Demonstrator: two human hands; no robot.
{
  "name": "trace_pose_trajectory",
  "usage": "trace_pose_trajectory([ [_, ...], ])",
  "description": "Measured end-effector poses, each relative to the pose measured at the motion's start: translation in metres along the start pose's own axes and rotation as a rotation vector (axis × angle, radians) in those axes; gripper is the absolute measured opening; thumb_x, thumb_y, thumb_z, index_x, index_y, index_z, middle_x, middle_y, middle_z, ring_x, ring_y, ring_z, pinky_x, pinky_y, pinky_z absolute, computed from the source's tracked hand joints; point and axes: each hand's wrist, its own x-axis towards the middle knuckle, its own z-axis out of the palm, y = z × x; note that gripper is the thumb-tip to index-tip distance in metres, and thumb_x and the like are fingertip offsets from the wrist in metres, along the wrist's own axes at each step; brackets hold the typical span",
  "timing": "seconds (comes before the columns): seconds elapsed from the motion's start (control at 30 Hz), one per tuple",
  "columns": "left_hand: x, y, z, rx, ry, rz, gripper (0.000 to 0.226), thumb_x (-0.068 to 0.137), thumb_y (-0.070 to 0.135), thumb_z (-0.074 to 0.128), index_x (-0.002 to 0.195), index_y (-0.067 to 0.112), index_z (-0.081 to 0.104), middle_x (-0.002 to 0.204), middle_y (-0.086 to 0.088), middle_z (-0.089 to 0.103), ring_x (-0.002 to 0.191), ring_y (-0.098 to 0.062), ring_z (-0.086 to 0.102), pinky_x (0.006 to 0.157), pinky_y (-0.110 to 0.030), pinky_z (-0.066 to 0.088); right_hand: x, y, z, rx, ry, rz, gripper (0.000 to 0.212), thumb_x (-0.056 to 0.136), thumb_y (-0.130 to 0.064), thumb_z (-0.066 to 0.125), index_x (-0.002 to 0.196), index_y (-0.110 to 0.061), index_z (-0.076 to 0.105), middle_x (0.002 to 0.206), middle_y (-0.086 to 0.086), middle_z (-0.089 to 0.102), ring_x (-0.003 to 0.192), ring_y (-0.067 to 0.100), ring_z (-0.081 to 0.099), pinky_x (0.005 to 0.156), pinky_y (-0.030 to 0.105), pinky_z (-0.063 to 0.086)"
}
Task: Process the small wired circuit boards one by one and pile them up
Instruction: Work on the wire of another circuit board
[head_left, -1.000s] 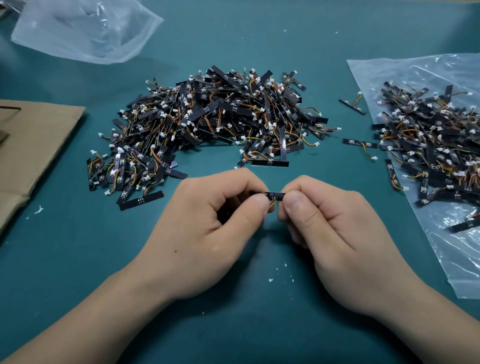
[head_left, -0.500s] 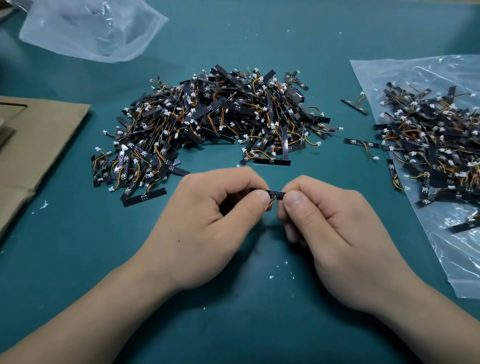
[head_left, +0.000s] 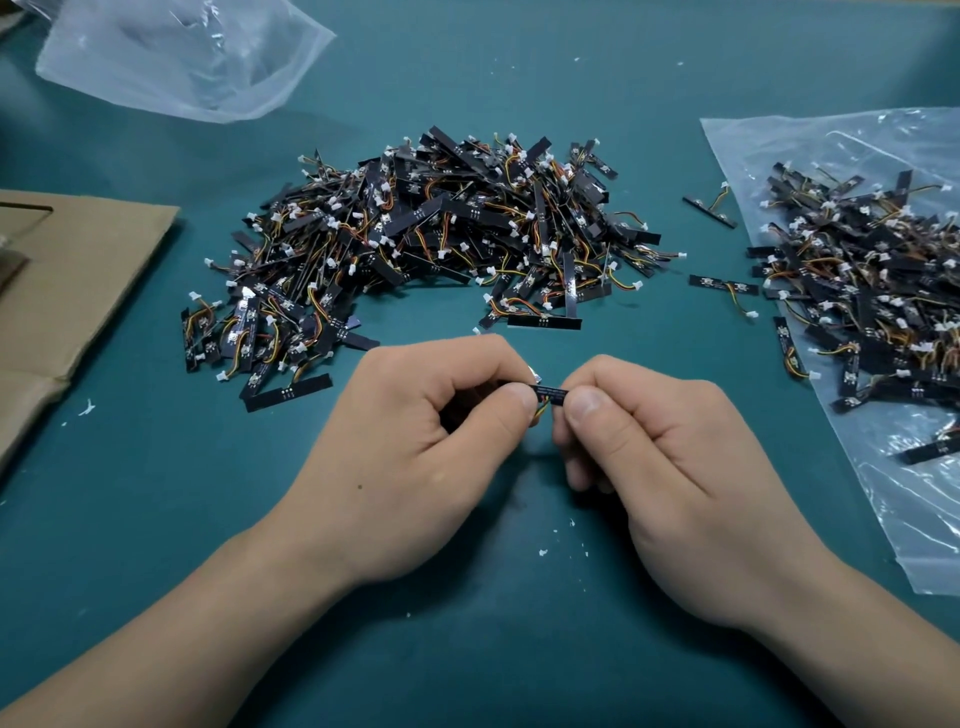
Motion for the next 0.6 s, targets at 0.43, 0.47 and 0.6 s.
trace_pose_trajectory([
  [0.43, -0.0009, 0.0001, -0.0009, -0.022, -0.015, -0.004, 0.021, 0.094, 0.018, 0.055, 0.076, 0.012, 0.065, 0.064, -0.007, 0.056, 0.061, -0.028, 0.052, 0.059, -0.043, 0.041, -0.0008, -0.0031, -0.0003, 0.038, -0.008, -0.012, 0.027, 0.097, -0.039, 0.044, 0.08, -0.025, 0.06, 0.066, -0.004, 0.064, 0.063, 0.023, 0.058, 0.059, 0.036, 0.045],
  [0.47, -0.0011, 0.0002, -0.0011, -0.028, -0.021, -0.003, 0.021, 0.094, 0.018, 0.055, 0.076, 0.013, 0.065, 0.063, -0.007, 0.056, 0.061, -0.028, 0.051, 0.059, -0.044, 0.041, -0.0007, -0.0031, -0.0003, 0.035, -0.005, -0.007, 0.027, 0.096, -0.039, 0.044, 0.079, -0.025, 0.061, 0.065, -0.003, 0.063, 0.062, 0.023, 0.057, 0.058, 0.036, 0.045],
  [0.6, -0.0001, 0.0001, -0.0013, -0.029, -0.016, -0.003, 0.021, 0.094, 0.018, 0.056, 0.075, 0.016, 0.065, 0.064, -0.005, 0.056, 0.061, -0.026, 0.051, 0.06, -0.043, 0.042, -0.0003, -0.0024, -0.001, 0.035, 0.006, 0.0, 0.027, 0.096, -0.036, 0.046, 0.078, -0.025, 0.062, 0.065, -0.005, 0.064, 0.062, 0.019, 0.058, 0.057, 0.029, 0.045],
])
